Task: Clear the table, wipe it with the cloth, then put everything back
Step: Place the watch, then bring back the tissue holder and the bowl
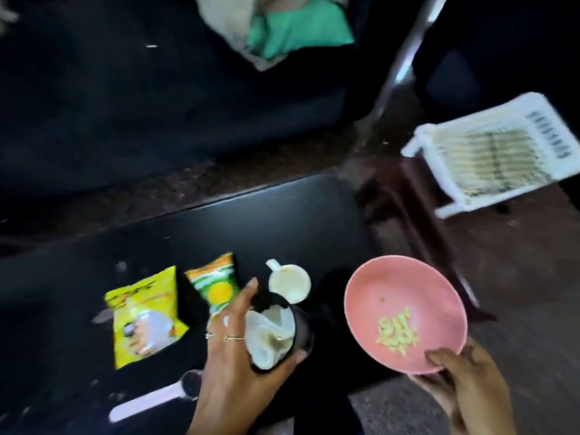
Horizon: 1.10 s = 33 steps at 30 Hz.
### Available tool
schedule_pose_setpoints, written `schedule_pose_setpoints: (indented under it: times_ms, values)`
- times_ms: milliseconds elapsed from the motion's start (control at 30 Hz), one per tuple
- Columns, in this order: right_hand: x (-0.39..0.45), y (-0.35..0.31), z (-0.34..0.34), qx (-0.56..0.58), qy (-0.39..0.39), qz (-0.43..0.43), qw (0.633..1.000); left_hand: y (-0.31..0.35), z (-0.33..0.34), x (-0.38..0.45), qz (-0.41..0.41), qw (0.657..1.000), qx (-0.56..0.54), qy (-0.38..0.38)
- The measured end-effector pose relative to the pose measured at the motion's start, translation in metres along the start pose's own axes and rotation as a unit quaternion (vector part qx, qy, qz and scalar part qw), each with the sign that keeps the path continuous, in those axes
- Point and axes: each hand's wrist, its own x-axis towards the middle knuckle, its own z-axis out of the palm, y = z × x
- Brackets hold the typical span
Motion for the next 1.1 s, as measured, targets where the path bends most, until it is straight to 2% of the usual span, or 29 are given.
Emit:
schedule_pose_setpoints:
  times_ms: [133,267,367,533,833,1100]
  values:
    - [-0.064,0.059,0.123,-0.032,-0.089,-0.007,0.995,-0.075,-0.13,-0.011,-0.045,0.993,0.046,0.095]
    - [-0.116,0.11,0.212,-0.072,-0.18,-0.016,0.981,-0.154,-0.221,-0.01,-0.103,0.972,0.077,0.199]
    - [-0.142,0.15,0.257,-0.097,-0.226,-0.013,0.969,-0.201,-0.265,-0.008,-0.134,0.956,0.112,0.236]
    - [-0.16,0.228,0.294,-0.172,-0.251,0.03,0.952,-0.251,-0.295,0.006,-0.167,0.956,0.11,0.214]
    - [-0.158,0.311,0.312,-0.31,-0.288,0.025,0.906,-0.274,-0.285,0.027,-0.123,0.977,0.112,0.132]
    - [-0.157,0.337,0.327,-0.295,-0.264,0.033,0.918,-0.271,-0.278,0.04,-0.087,0.982,0.153,0.073]
